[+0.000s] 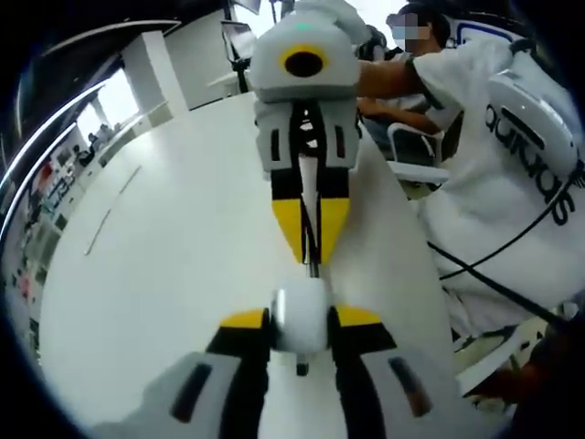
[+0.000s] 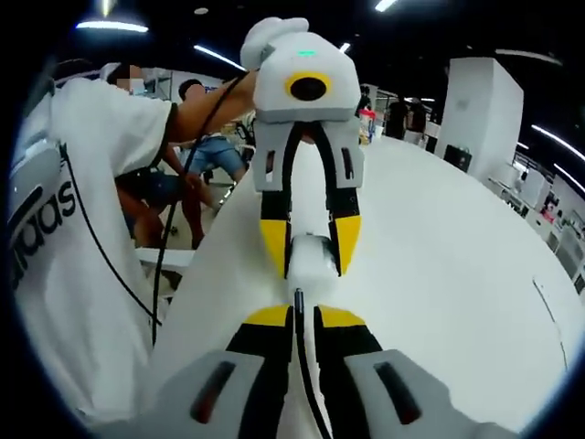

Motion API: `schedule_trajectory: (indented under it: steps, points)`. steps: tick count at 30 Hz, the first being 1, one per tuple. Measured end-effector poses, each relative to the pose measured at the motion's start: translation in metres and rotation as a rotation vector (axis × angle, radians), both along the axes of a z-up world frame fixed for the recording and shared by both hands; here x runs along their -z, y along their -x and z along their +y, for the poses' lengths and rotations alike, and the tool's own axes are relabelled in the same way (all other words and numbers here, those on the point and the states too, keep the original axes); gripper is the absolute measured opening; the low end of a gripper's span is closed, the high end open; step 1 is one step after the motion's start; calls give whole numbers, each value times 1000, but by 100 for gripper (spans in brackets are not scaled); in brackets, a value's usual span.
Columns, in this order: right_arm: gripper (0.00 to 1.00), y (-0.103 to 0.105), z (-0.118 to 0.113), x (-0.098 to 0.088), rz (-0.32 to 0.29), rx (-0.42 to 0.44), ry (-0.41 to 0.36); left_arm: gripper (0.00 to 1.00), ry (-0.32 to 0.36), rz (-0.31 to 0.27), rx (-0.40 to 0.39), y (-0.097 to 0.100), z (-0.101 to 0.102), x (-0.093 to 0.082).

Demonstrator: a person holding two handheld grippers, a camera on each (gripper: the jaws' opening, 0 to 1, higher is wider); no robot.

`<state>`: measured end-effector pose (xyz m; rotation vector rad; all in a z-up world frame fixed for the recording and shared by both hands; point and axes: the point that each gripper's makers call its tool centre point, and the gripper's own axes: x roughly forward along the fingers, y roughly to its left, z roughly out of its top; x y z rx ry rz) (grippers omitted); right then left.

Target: Plug the desk Type‑C cable into the charger adapter.

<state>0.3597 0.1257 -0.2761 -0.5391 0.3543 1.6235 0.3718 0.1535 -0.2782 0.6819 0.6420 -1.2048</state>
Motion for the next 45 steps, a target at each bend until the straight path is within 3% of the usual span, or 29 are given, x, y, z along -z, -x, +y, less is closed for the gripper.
schedule_trajectory:
  steps: [7, 14, 35, 45]
  points:
    - [9, -1, -9, -3, 7, 1, -71, 25, 1, -1, 2, 0, 0, 0]
    - [5, -1, -8, 11, -5, 1, -54, 25, -2, -3, 5, 0, 1, 1]
    - [1, -2, -6, 6, 27, 21, -64, 24, -32, -15, 2, -3, 1, 3]
    - [0, 0, -6, 6, 54, 36, -46, 22, 2, 8, -21, -3, 2, 3]
